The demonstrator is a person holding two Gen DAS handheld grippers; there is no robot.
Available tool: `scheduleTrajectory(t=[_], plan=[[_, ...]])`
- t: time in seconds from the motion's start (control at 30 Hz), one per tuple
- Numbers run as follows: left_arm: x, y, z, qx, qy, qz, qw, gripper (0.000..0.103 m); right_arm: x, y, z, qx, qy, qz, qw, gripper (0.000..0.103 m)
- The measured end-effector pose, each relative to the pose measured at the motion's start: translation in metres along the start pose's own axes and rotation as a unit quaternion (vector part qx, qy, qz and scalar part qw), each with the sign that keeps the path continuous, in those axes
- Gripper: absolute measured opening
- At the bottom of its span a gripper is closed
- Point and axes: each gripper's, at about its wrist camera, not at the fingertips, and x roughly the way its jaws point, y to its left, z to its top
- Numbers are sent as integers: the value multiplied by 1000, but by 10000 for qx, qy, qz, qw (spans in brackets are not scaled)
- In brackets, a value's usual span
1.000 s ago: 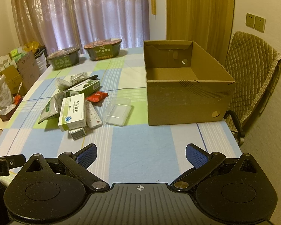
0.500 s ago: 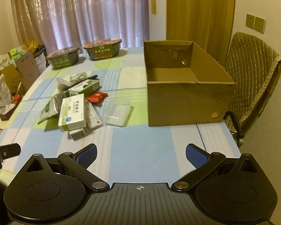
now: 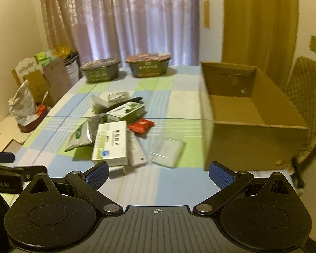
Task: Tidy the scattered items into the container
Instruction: 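Move both tools toward the scattered items on the table, then grasp the clear plastic tray with the right gripper while the left grasps the white-green medicine box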
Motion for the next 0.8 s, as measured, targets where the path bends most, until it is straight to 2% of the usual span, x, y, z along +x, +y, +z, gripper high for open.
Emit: scheduleTrajectory(t=[0.1, 0.23, 0.5, 0.8], plan=[[12, 3, 3, 12, 64, -6, 10000, 102, 21, 0, 5, 110, 132, 44, 9998, 103], [32, 12, 9, -185, 217, 31, 9996, 101, 52, 1, 8, 225, 188, -206, 9994, 103], [62, 13, 21, 25, 251, 44, 9997, 102, 107, -9, 11, 651, 158, -511, 9964, 103], [83, 14, 23, 18, 301, -95, 9995, 102, 151, -14, 10, 682, 341, -857, 9934, 103]])
